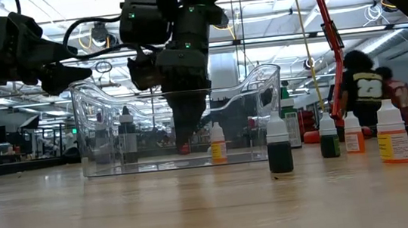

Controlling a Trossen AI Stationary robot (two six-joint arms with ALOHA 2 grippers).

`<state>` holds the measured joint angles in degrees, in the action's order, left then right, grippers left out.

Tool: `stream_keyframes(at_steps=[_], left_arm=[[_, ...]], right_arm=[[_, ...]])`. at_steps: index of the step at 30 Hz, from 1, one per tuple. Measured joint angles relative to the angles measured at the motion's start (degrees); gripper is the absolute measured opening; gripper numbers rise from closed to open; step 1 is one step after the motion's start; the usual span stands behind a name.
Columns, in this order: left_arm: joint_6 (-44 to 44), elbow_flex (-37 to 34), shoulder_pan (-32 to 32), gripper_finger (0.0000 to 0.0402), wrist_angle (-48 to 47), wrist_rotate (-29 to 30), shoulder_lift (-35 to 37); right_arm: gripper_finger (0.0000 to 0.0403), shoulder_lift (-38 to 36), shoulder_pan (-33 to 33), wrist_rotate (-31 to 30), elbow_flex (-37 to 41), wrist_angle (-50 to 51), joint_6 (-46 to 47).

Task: Pick & Place food coloring
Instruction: Put the red food coloring bottle into the transparent bin

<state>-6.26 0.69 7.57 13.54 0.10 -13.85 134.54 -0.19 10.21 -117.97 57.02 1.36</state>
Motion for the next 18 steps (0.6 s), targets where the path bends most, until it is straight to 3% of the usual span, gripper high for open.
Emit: stream_keyframes(at_steps=[6, 12, 18], left_arm=[[0.0, 0.0, 0.0, 0.0379, 0.0, 0.0, -0.02], [0.0, 0.0, 0.0, 0.0379, 0.0, 0.0, 0.0], [0.0, 0.0, 0.0, 0.0379, 0.0, 0.0, 0.0]], right_arm=[[0.0059, -0.04, -0.02, -0.08, 0.46, -0.95, 0.86], [0.0148, -0.02, -0.01, -1.15, 0.5, -1.63, 1.68], [0.0176, -0.23, 0.04, -2.57, 0.61, -1.74, 2.38]])
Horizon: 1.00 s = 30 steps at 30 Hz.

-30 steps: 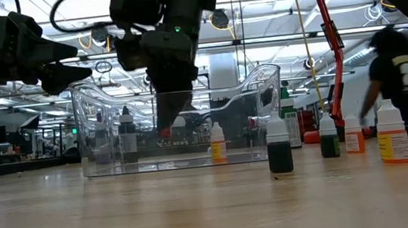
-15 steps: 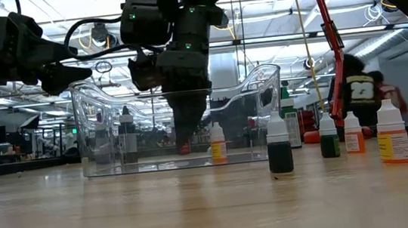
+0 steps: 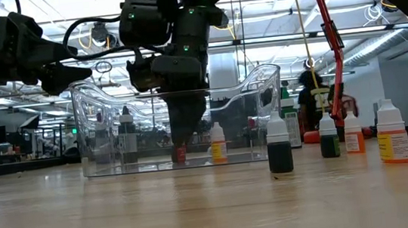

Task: Pick & Place food coloring
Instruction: Put the red food coloring bottle into the transparent bin, then put the small black food coloring bottle into the transparent bin

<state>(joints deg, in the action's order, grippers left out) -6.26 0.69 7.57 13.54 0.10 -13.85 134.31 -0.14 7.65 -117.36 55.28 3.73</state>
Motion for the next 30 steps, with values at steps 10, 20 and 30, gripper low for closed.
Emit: stream_keyframes(at_steps=[10, 20, 30], left_arm=[[0.0, 0.0, 0.0, 0.0379, 0.0, 0.0, -0.02], [0.0, 0.0, 0.0, 0.0379, 0.0, 0.0, -0.02], [0.0, 0.0, 0.0, 0.0379, 0.0, 0.0, -0.02]], right_arm=[[0.0168, -7.88, 0.21, -0.04, 0.11, 1.5, 4.09], [0.0164, -20.14, 8.62, -4.9, 0.0, 24.35, 28.6], [0.0164, -28.27, 22.05, -13.89, 6.93, 33.29, 54.79]])
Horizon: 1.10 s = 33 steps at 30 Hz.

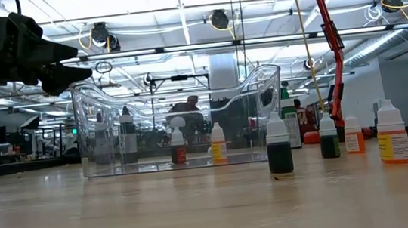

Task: Pick & Place food coloring
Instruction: Put the small black food coloring bottle into the transparent bin

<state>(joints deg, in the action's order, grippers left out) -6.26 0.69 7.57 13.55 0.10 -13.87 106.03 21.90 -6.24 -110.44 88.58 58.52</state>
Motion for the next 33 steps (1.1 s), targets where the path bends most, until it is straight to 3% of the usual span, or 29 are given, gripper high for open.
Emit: stream_keyframes(at_steps=[8, 18, 25, 33], left_arm=[[0.0, 0.0, 0.0, 0.0379, 0.0, 0.0, 0.0], [0.0, 0.0, 0.0, 0.0379, 0.0, 0.0, 0.02], [0.0, 0.0, 0.0, 0.0379, 0.0, 0.0, 0.02], [0.0, 0.02, 0.0, 0.0379, 0.0, 0.0, 0.02]], right_arm=[[0.0164, -10.82, 2.33, 1.67, 23.72, -1.08, 11.41], [0.0164, -23.33, -0.93, 2.96, 48.32, -23.95, 13.09], [0.0164, -25.17, -2.46, 6.63, 57.91, -32.85, 12.74], [0.0164, -25.17, -2.48, 7.61, 60.98, -38.08, 12.07]])
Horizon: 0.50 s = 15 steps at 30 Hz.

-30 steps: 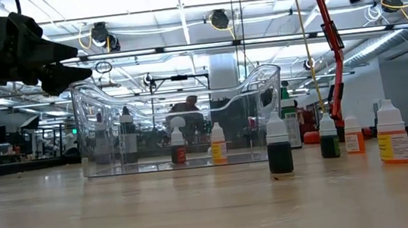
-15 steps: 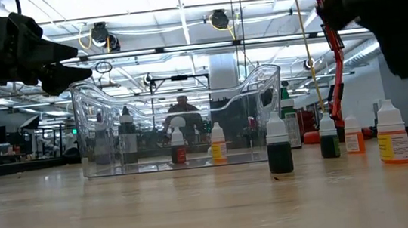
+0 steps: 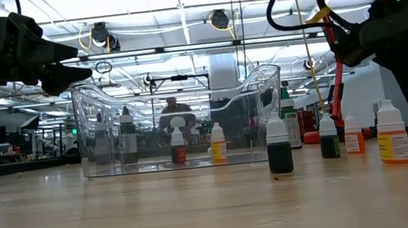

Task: Pick & Place food coloring
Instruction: Put the small black food coloring bottle into the transparent bin

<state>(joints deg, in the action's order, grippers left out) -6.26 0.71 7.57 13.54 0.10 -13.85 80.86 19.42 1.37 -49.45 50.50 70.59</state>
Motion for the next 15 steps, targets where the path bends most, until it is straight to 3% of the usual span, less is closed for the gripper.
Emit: stream_keyframes(at_steps=[15], left_arm=[[0.0, 0.0, 0.0, 0.0379, 0.0, 0.0, 0.0]], right_arm=[[0.0164, 0.02, -0.96, -1.41, 1.63, -1.42, -1.86]])
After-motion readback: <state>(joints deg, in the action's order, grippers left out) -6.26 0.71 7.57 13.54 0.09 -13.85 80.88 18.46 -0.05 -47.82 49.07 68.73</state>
